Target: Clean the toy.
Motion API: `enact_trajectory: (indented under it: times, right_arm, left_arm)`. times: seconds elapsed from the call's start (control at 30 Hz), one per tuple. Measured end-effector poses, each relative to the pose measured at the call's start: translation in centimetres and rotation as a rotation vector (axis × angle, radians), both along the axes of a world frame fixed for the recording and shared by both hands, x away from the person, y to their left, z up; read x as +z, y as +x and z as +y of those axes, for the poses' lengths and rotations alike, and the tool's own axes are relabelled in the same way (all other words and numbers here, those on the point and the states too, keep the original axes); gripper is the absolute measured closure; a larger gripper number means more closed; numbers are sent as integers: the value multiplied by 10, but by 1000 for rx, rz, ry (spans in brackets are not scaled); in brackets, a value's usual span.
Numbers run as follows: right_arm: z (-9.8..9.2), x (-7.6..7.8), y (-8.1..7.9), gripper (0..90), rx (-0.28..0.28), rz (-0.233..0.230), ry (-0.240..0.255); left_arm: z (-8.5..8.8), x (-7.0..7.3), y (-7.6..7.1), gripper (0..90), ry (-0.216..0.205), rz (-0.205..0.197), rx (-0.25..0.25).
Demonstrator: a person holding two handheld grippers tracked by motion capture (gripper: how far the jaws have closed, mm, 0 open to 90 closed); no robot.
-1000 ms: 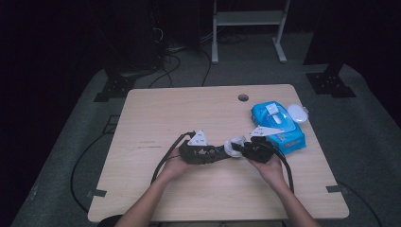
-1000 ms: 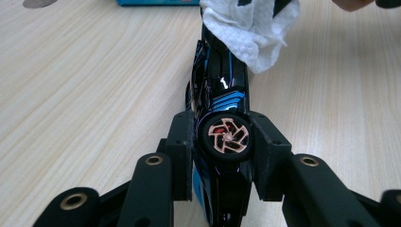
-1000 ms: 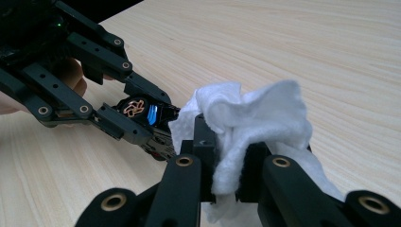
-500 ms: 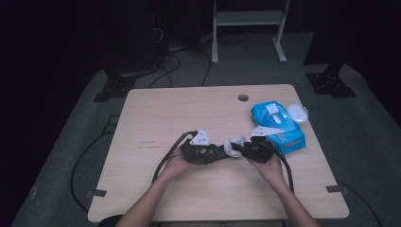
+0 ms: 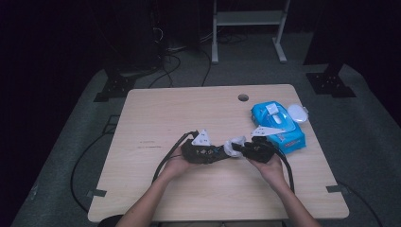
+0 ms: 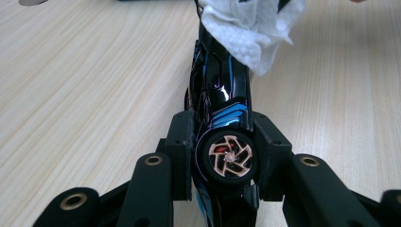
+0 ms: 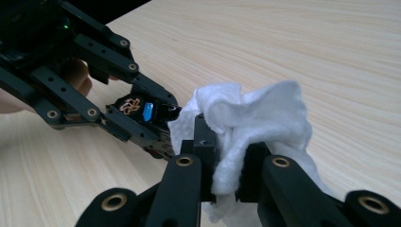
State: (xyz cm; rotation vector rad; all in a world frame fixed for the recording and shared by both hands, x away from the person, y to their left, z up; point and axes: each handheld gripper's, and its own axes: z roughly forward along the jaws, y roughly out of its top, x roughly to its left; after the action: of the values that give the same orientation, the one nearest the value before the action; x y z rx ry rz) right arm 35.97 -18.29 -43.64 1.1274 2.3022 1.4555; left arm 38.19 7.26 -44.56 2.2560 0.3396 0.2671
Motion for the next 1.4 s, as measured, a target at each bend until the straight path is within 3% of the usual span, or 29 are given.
enact_trajectory:
  times: [0.37, 0.43, 0.5, 0.57, 0.63, 0.7, 0.87, 1.07, 1.13, 1.2, 1.27, 1.4]
  right_arm:
    - [-16, -3, 0, 813, -39, 3, -23]
    - [-18, -6, 1, 813, -49, 9, -46]
    - [-19, -9, 3, 813, -47, 34, -17]
    - [-16, -7, 2, 813, -34, 30, -3]
    - [-11, -4, 1, 813, -13, 25, 15]
    - [-6, -1, 1, 813, -2, 20, 10]
    - [0, -3, 1, 813, 19, 27, 19]
    - [-16, -12, 9, 813, -37, 57, 41]
    - [-17, -14, 9, 813, -42, 65, 40]
    - [-16, -13, 9, 813, -41, 62, 52]
    - [-15, -12, 9, 813, -35, 61, 59]
    - [-14, -11, 9, 813, -36, 57, 66]
  left_arm:
    - [13, 2, -1, 647, 25, 1, -19]
    - [17, 3, -1, 647, 29, 4, -25]
    - [18, 3, -1, 646, 31, 8, -21]
    - [15, 5, 0, 636, 38, 14, -15]
    - [11, 9, 0, 545, 37, 7, -9]
    - [2, 14, 0, 472, 55, -6, 9]
    - [-19, 16, 0, 489, 140, -16, 0]
    - [-37, 18, 8, 498, 193, 23, 16]
    - [-43, 16, 12, 481, 249, 49, 19]
    - [-48, 13, 14, 475, 297, 49, 31]
    - [-52, 11, 16, 503, 309, 66, 35]
    - [-54, 14, 15, 566, 322, 57, 12]
